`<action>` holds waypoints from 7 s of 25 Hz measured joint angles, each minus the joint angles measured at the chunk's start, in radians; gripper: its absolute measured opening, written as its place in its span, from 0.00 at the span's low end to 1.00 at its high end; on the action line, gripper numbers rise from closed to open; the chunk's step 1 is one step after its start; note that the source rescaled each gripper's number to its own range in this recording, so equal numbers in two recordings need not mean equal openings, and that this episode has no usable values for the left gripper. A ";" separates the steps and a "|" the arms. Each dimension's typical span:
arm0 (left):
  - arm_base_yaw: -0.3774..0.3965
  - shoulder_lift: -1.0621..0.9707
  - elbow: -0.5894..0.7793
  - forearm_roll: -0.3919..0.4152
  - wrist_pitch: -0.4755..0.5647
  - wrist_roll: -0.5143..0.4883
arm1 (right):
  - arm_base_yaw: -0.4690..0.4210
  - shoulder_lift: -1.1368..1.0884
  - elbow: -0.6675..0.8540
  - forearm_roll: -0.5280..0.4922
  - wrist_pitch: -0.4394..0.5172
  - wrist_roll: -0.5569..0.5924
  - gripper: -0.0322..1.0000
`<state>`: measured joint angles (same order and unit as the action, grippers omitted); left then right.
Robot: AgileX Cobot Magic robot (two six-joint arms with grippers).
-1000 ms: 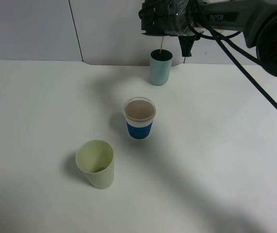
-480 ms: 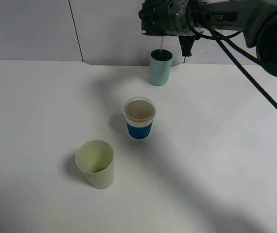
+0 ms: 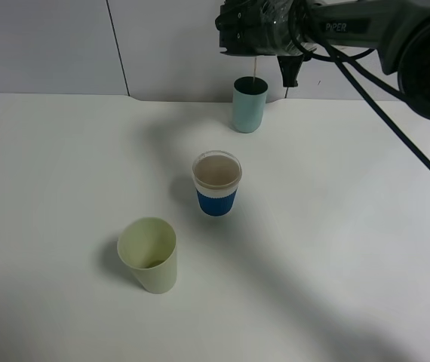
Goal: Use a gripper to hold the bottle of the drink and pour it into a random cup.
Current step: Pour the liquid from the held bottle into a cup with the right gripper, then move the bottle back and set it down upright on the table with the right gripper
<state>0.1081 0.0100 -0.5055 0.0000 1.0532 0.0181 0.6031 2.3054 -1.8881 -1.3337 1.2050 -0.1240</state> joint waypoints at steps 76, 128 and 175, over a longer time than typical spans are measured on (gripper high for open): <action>0.000 0.000 0.000 0.000 0.000 0.000 | 0.000 0.000 0.000 -0.010 0.011 -0.174 0.03; 0.000 0.000 0.000 0.000 0.001 0.000 | 0.000 0.000 0.000 -0.042 -0.041 -0.165 0.03; 0.000 0.000 0.000 0.000 0.001 0.000 | 0.000 0.000 0.000 -0.071 -0.058 -0.270 0.03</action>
<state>0.1081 0.0100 -0.5055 0.0000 1.0542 0.0181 0.6031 2.3054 -1.8881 -1.4047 1.1465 -0.3936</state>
